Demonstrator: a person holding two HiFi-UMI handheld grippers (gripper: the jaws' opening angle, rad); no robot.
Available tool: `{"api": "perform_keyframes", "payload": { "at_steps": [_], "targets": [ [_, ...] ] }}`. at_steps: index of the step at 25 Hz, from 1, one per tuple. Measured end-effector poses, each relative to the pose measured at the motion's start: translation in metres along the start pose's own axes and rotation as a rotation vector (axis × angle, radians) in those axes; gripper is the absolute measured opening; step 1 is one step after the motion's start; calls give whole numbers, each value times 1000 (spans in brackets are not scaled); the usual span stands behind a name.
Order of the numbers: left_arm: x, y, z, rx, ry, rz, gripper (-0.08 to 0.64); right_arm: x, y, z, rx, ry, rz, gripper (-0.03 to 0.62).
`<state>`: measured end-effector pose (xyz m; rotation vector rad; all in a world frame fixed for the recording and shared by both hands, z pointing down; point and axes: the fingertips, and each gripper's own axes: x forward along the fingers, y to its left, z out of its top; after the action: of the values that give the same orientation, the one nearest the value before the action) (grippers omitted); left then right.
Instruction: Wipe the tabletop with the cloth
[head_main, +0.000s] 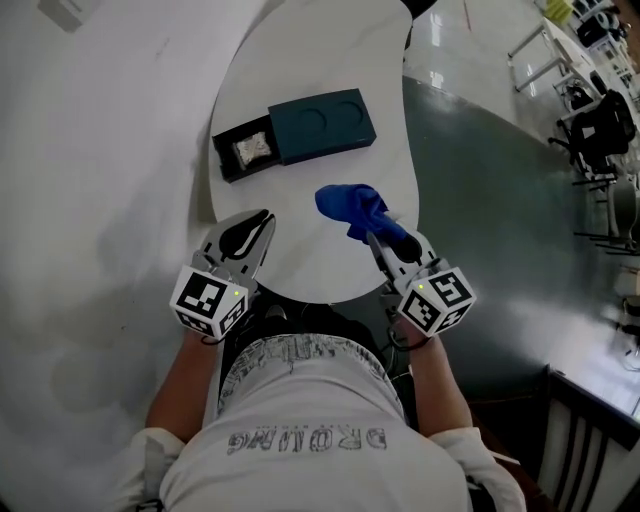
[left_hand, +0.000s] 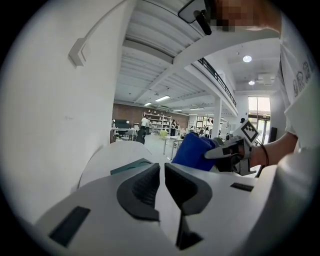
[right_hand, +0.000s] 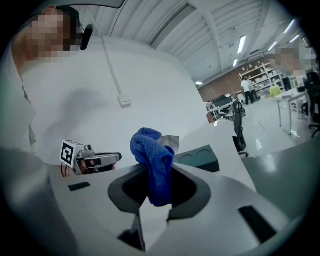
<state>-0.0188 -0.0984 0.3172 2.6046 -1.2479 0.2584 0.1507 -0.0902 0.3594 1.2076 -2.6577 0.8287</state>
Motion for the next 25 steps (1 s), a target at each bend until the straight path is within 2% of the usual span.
{"api": "perform_keyframes", "payload": {
  "at_steps": [11, 19, 25],
  "targets": [
    [17, 6, -5, -18, 33, 81, 50, 24, -29, 13, -35, 18, 68, 84],
    [14, 21, -19, -43, 42, 89, 51, 48, -30, 7, -61, 40, 57, 84],
    [0, 46, -28, -72, 39, 90, 50, 71, -14, 0, -84, 81, 31, 84]
  ]
}}
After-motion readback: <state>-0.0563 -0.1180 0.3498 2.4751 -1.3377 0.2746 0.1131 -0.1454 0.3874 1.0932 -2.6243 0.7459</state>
